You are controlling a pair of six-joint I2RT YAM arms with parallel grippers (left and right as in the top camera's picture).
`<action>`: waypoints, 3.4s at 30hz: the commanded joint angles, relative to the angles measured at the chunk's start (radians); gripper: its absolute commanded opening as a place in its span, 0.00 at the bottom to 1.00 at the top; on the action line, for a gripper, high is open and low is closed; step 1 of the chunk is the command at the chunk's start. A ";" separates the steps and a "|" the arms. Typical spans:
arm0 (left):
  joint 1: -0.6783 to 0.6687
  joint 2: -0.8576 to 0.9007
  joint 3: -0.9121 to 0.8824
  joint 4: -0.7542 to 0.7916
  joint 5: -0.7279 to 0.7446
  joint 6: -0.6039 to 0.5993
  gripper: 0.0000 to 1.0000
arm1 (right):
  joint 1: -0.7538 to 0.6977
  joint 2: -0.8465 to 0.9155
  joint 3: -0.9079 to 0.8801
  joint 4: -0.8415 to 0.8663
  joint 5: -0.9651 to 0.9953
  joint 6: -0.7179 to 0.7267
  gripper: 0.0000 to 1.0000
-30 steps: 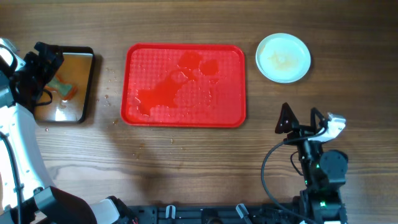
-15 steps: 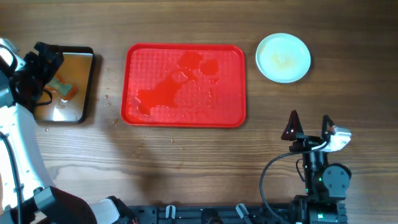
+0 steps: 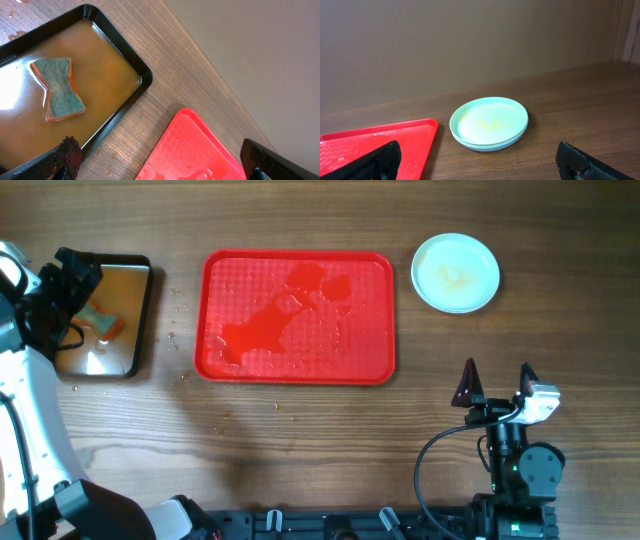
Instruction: Clean dirty plates on tray and stack at the side
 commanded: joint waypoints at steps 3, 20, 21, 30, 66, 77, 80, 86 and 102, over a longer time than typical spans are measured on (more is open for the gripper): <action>0.002 0.004 0.001 0.003 0.009 0.005 1.00 | -0.005 -0.016 -0.001 0.002 -0.015 -0.016 1.00; -0.088 0.023 -0.076 -0.156 0.011 0.141 1.00 | -0.005 -0.016 -0.001 0.002 -0.015 -0.017 1.00; -0.129 0.020 -0.117 -0.128 0.008 0.209 1.00 | -0.005 -0.016 -0.001 0.002 -0.015 -0.016 1.00; -0.355 -0.105 -0.634 0.385 -0.063 0.417 1.00 | -0.005 -0.016 -0.001 0.002 -0.015 -0.016 1.00; -0.564 -1.156 -1.290 0.528 -0.415 0.221 1.00 | -0.005 -0.016 -0.001 0.002 -0.015 -0.017 1.00; -0.589 -1.427 -1.290 0.527 -0.407 0.270 1.00 | -0.005 -0.016 -0.001 0.002 -0.015 -0.016 0.99; -0.589 -1.478 -1.290 0.526 -0.400 0.291 1.00 | -0.005 -0.016 -0.001 0.002 -0.015 -0.016 1.00; -0.590 -1.478 -1.290 0.525 -0.381 0.371 1.00 | -0.005 -0.016 -0.001 0.002 -0.015 -0.016 0.99; -0.603 -1.478 -1.290 0.527 -0.389 0.507 1.00 | -0.005 -0.016 -0.001 0.002 -0.015 -0.017 1.00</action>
